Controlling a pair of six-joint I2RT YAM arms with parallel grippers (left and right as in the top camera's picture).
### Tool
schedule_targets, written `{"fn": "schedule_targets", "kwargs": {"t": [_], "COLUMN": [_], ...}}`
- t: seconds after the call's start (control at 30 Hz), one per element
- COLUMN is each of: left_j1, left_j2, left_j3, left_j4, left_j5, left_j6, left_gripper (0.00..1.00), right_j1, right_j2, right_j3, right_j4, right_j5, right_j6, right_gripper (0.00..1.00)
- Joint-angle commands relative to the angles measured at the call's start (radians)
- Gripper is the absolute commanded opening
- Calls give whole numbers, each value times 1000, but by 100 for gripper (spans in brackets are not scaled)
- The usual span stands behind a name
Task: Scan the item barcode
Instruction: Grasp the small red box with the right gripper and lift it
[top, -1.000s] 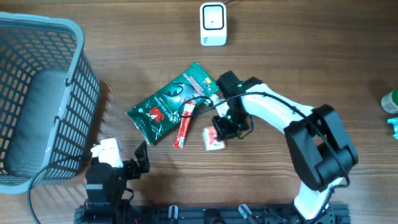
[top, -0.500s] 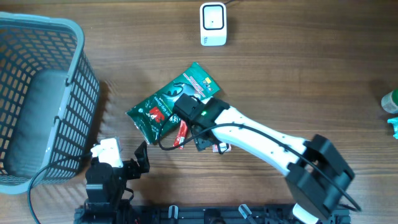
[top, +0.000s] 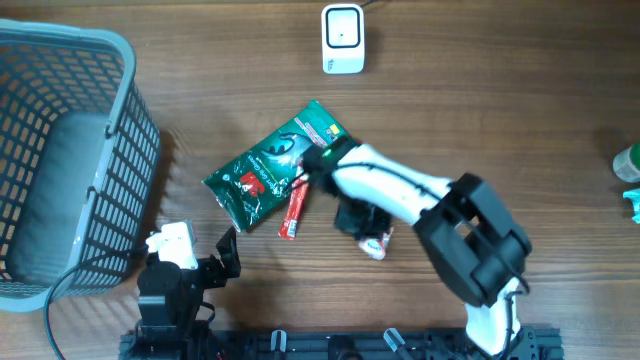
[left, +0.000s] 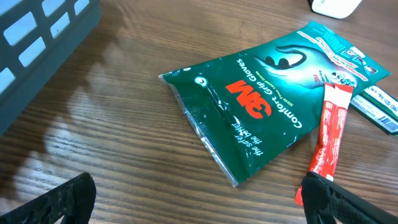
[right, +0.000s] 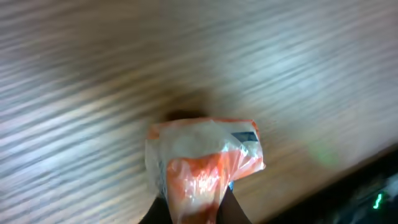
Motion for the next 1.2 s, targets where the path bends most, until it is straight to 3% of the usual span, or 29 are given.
{"fn": "schedule_targets", "kwargs": {"t": [0.0, 0.07, 0.13, 0.23, 0.3, 0.37, 0.4, 0.43, 0.47, 0.5, 0.57, 0.67, 0.8, 0.93, 1.0, 1.07, 1.1, 1.17], "left_j1": [5, 5, 5, 5, 5, 5, 5, 5, 5, 5, 5, 5, 5, 5, 5, 5, 5, 5], "left_j2": [-7, -7, -7, -7, -7, -7, -7, -7, -7, -7, -7, -7, -7, -7, -7, -7, -7, -7], "left_j3": [-2, -2, -2, -2, -2, -2, -2, -2, -2, -2, -2, -2, -2, -2, -2, -2, -2, -2], "left_j4": [3, 3, 3, 3, 3, 3, 2, 3, 3, 3, 3, 3, 3, 3, 3, 3, 3, 3], "left_j5": [11, 11, 11, 11, 11, 11, 11, 11, 11, 11, 11, 11, 11, 11, 11, 11, 11, 11], "left_j6": [13, 13, 13, 13, 13, 13, 13, 13, 13, 13, 13, 13, 13, 13, 13, 13, 13, 13], "left_gripper": [100, 100, 100, 100, 100, 100, 100, 100, 100, 100, 100, 100, 100, 100, 100, 100, 100, 100], "right_j1": [-117, -185, -243, -295, -316, -317, -317, -317, -317, -317, -317, -317, -317, -314, -312, -312, -312, -312], "right_j2": [11, 11, 11, 11, 11, 11, 11, 11, 11, 11, 11, 11, 15, 30, 30, 30, 30, 30], "right_j3": [23, 23, 23, 23, 23, 23, 23, 23, 23, 23, 23, 23, -18, -114, -145, -148, -148, -147], "right_j4": [-77, -148, -151, -126, -120, -95, -95, -79, -64, -44, -19, 1, 74, 185, 208, 208, 207, 204], "right_j5": [-246, -375, -528, -551, -531, -398, -354, -315, -305, -295, -296, -296, -342, -454, -461, -457, -439, -418], "right_j6": [293, 552, 713, 828, 830, 813, 817, 817, 813, 812, 811, 812, 813, 812, 813, 813, 811, 777], "right_gripper": [4, 4, 4, 4, 6, 38, 38, 52, 83, 93, 95, 94, 79, 74, 60, 13, 4, 4]}}
